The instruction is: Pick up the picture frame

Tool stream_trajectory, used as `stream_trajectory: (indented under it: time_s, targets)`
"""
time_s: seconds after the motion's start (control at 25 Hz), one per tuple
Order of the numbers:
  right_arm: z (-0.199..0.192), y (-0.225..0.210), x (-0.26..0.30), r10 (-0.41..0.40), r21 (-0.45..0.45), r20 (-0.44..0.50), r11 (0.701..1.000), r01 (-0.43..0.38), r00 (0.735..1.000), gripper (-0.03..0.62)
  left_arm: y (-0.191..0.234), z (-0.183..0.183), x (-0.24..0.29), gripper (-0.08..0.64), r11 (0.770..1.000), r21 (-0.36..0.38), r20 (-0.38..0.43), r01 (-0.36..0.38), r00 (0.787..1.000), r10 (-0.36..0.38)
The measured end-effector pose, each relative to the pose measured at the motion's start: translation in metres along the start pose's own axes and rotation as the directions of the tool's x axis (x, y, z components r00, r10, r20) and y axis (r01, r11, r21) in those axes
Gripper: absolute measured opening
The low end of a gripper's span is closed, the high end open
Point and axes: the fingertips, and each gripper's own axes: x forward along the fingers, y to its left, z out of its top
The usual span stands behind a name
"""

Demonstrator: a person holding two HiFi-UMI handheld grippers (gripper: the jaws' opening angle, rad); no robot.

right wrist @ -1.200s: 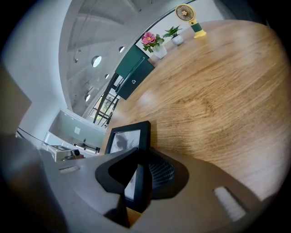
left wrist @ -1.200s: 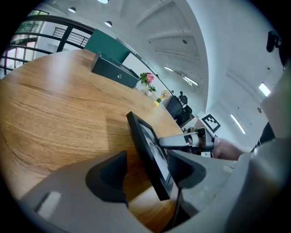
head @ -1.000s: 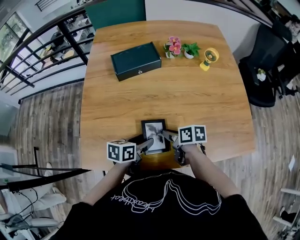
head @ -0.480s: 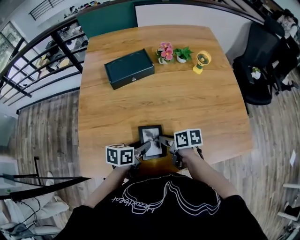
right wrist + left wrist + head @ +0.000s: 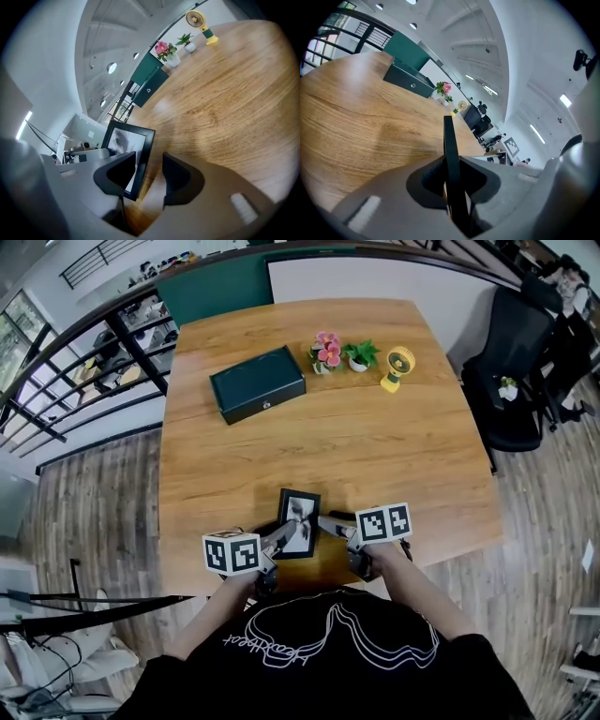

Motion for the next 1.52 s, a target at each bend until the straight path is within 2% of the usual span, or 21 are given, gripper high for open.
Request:
stream_trajectory:
  time_s: [0.16,0.28,0.44,0.6,0.76,0.84,0.96,1.16,1.4,1.52]
  targets:
    - [0.009,0.020,-0.022,0.030,-0.115,0.052,0.993,-0.024,0.998,0.207,-0.011,0.007,-0.017,0.051,0.999,0.038,0.045,-0.022,0.999,0.020]
    - [0.016,0.038,-0.045,0.036,-0.236,0.096,0.972,-0.012,0.995,0.196,-0.025,0.014,-0.033,0.051,0.997,0.071,0.093,-0.030,0.995,0.023]
    - [0.025,0.067,-0.079,0.082,-0.367,0.184,0.930,-0.009,0.980,0.143,-0.046,0.023,-0.053,0.051,0.990,0.135,0.157,-0.037,0.987,0.015]
    - [0.023,0.096,-0.109,0.145,-0.462,0.250,0.887,-0.014,0.957,0.031,-0.069,0.027,-0.071,0.051,0.983,0.184,0.213,-0.026,0.977,-0.014]
    - [0.019,0.119,-0.129,0.163,-0.561,0.267,0.827,0.016,0.950,0.025,-0.094,0.035,-0.087,0.051,0.977,0.212,0.264,-0.007,0.963,-0.050]
    - [0.017,0.130,-0.135,0.180,-0.583,0.273,0.812,0.014,0.945,0.025,-0.106,0.039,-0.094,0.051,0.973,0.230,0.284,0.003,0.956,-0.070]
    - [0.015,0.145,-0.141,0.221,-0.589,0.270,0.808,-0.021,0.937,0.023,-0.124,0.044,-0.104,0.051,0.965,0.262,0.306,0.017,0.947,-0.100]
    - [0.013,0.165,-0.144,0.262,-0.632,0.258,0.774,-0.043,0.930,0.023,-0.144,0.053,-0.118,0.051,0.951,0.310,0.336,0.014,0.934,-0.123]
    - [0.015,0.173,-0.147,0.292,-0.634,0.270,0.771,-0.058,0.918,0.023,-0.150,0.057,-0.119,0.051,0.945,0.325,0.340,0.023,0.930,-0.139]
    - [0.019,0.173,-0.154,0.292,-0.623,0.295,0.781,-0.049,0.910,0.023,-0.151,0.057,-0.116,0.051,0.943,0.331,0.329,0.027,0.934,-0.142]
